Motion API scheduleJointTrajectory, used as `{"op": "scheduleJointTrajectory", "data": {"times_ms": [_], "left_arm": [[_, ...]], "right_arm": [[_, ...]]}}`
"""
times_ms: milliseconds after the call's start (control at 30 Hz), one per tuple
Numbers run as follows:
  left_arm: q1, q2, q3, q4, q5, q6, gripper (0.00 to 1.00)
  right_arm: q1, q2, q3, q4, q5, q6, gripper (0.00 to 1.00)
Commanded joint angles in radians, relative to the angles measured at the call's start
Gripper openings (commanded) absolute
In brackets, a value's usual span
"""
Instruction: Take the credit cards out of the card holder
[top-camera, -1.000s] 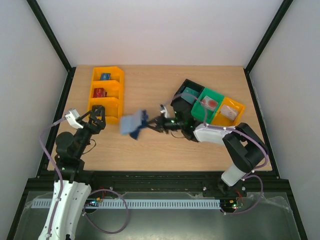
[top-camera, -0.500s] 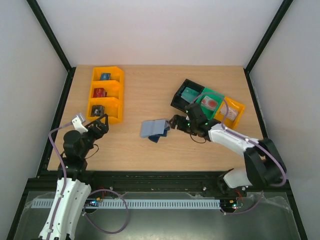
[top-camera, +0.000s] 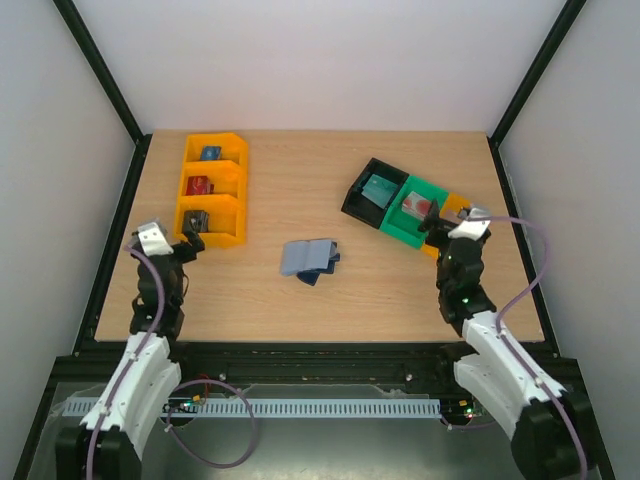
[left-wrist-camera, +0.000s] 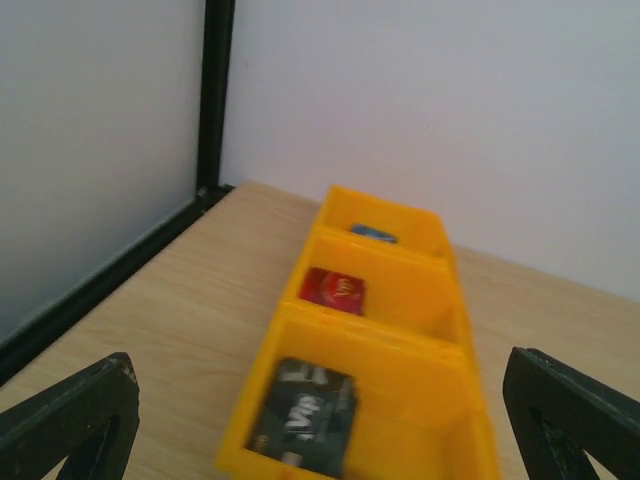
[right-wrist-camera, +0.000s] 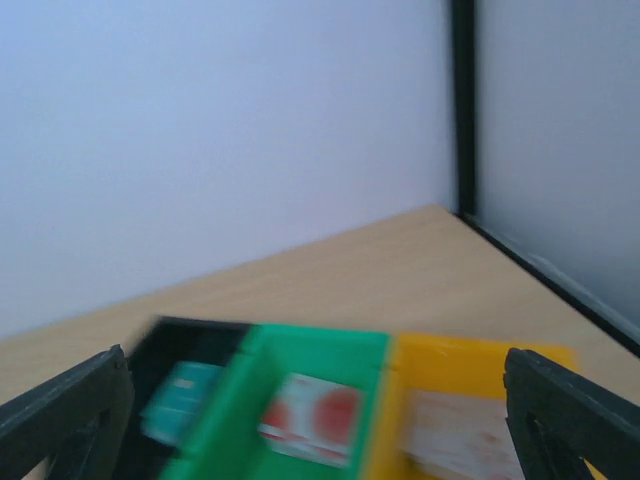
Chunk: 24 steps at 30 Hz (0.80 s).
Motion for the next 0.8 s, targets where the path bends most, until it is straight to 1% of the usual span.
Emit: {"op": "scheduleJointTrajectory", "data": {"times_ms": [0,33,67,200,300,333,433,500,567,600,667,733,767], "left_arm": [[0.002,0.106,-0.201,0.530,-0.095,0.277,0.99],[0.003,0.138,-0.236,0.603,-0.071,0.302,0.99],[0.004,0.168,-0.259,0.642,-0.052,0.296,0.99],[0.014,0.257,-0.306,0.731,-0.020,0.151,0.99],[0.019,0.337,-0.311,0.799,-0.019,0.113,0.99],[0.019,0.359,-0.311,0.816,-0.015,0.118,0.99],[0.020,0.442,-0.290,0.870,0.007,0.130,0.99],[0.019,0.507,-0.259,0.891,0.069,0.142,1.00],[0.015,0.556,-0.238,0.922,0.124,0.182,0.99],[0.013,0.591,-0.227,0.935,0.142,0.202,0.99],[0.013,0.636,-0.193,0.932,0.168,0.247,1.00],[0.016,0.689,-0.173,0.959,0.214,0.305,0.99],[0.019,0.726,-0.165,0.982,0.244,0.338,0.99]], "right_arm": [[-0.138,0.077,-0.224,0.495,0.021,-0.112,0.99],[-0.164,0.110,-0.259,0.562,0.005,-0.102,0.99],[-0.187,0.147,-0.288,0.619,-0.007,-0.091,0.99],[-0.246,0.322,-0.362,0.802,-0.063,-0.070,0.99],[-0.255,0.436,-0.382,0.933,-0.108,-0.075,0.99],[-0.257,0.475,-0.382,0.974,-0.126,-0.083,0.99],[-0.257,0.542,-0.353,0.993,-0.213,-0.143,0.99],[-0.257,0.650,-0.360,1.093,-0.267,-0.173,0.99],[-0.258,0.783,-0.370,1.269,-0.304,-0.187,0.99],[-0.259,0.788,-0.361,1.278,-0.294,-0.184,0.99],[-0.259,0.719,-0.290,1.023,-0.275,-0.180,0.99],[-0.260,0.768,-0.276,1.073,-0.284,-0.183,0.99],[-0.261,0.760,-0.263,1.043,-0.274,-0.180,0.99]]}}
